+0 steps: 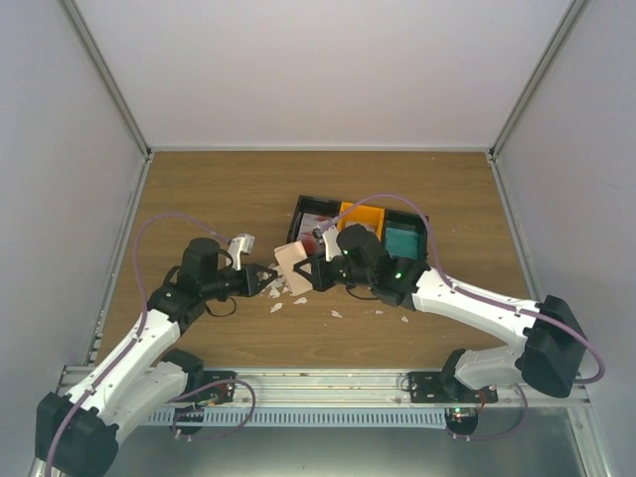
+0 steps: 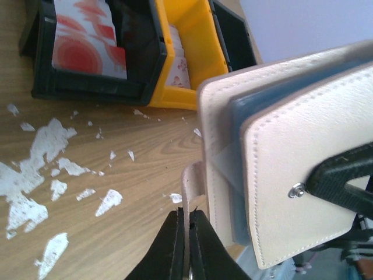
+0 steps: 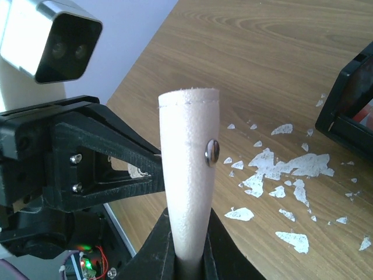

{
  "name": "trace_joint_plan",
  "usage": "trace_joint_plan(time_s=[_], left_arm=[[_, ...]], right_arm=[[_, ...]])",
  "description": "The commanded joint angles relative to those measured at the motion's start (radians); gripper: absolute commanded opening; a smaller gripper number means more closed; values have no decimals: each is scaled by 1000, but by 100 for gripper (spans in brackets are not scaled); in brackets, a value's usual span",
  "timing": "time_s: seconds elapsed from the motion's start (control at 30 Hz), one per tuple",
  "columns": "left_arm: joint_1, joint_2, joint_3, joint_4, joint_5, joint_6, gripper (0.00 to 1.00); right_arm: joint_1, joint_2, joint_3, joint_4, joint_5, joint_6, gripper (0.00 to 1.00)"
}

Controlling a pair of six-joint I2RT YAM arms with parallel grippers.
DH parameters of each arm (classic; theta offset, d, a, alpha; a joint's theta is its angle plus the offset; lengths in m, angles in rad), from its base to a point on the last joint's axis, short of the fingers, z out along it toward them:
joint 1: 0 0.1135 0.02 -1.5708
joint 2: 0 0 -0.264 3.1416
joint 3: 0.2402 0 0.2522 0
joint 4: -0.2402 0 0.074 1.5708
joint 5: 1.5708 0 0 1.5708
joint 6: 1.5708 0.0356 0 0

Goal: Put the credit cards into the card holder
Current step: Open the card holder at the center of the board.

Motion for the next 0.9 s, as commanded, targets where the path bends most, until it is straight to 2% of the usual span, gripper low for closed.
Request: trace_joint_plan(time_s=[0.0,0.07,0.1,0.2,0.3,0.47,0.7,0.87], left_arm=[[-5,-27,35,7,-25,35,0],[-5,-26,33,-2,-11,40,0],[-5,-25,33,-8,3,43,0],[-5,-15,36,-32,61,55,0],[-5,13,35,-44,161,63,0],[-8,89,15,-29,269,65,0],[-25,175,3,41,318,-11,0],[-33,196,4,49,306,-63,0]], right_arm=[[-11,24,-16,13,-27,17,1],[-15,43,-19,-3,-20,26,4],[-16,53,-20,-21,-4,30,10],[-17,87,-19,-87,65,47,39],[-17,116,-34,-116,96,67,58],[-19,146,-63,-115,95,90,64],[-29,181,-87,-133,121,123,75],[-38,175,-124,-99,93,127,76]])
